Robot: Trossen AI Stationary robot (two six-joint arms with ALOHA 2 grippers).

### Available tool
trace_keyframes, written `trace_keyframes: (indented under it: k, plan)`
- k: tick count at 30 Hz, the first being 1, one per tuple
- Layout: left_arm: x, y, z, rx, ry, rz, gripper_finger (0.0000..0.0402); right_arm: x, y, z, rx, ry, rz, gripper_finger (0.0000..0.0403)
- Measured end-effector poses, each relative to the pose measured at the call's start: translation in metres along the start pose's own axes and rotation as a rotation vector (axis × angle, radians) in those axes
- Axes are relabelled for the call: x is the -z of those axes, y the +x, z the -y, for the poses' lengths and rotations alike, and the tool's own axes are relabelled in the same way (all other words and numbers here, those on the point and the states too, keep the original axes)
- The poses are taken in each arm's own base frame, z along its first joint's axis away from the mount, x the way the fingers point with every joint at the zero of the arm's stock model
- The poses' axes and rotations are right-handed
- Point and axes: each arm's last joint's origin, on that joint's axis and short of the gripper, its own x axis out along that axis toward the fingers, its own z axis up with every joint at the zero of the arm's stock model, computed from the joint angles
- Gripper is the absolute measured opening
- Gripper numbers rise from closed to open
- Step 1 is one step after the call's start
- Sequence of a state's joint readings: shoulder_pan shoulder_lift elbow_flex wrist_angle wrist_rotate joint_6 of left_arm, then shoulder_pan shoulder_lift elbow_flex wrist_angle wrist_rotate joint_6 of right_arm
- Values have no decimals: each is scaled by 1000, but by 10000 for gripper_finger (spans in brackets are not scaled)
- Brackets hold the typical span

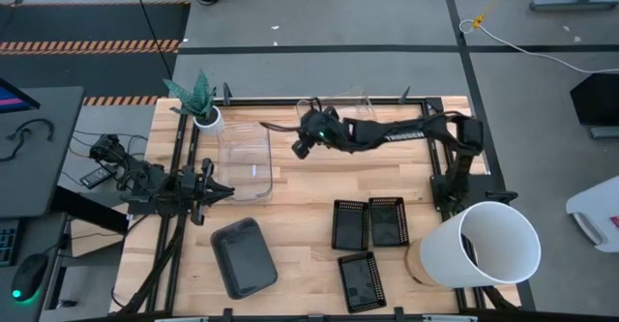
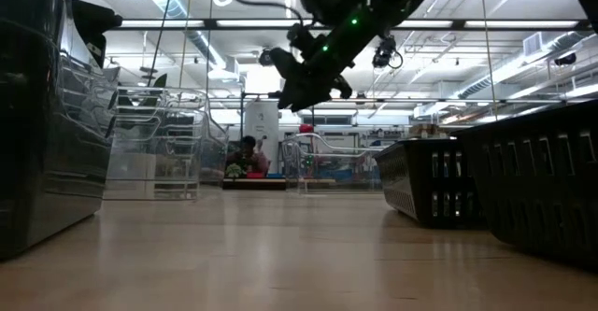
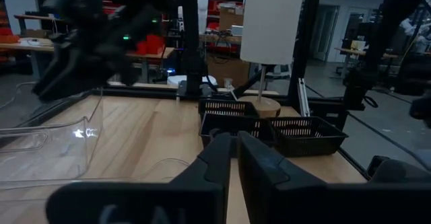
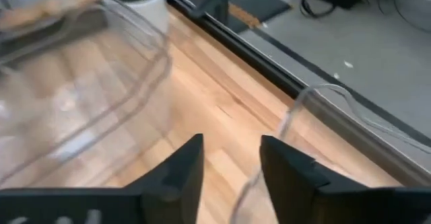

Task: Stack baskets by color
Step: Stack the right transparent bin on the left transparent bin

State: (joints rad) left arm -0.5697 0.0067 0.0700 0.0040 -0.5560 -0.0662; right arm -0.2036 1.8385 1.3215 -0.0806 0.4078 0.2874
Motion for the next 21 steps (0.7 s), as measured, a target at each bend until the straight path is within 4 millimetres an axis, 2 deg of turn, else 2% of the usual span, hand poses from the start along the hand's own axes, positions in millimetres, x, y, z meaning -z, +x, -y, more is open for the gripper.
trace_keyframes:
  k: [4, 7, 13, 21]
  plan:
    - [0, 0, 0, 0, 0, 0, 28, -12, 14, 9, 24, -5, -67, 192]
    - [0, 0, 0, 0, 0, 0, 31, -18, 24, 13, 35, -4, -97, 207]
    - [0, 0, 0, 0, 0, -1, 40, -34, 32, 23, 81, 13, -123, 205]
    - [0, 0, 0, -1, -2, 3, 33, -28, 45, 33, 87, 17, -184, 197]
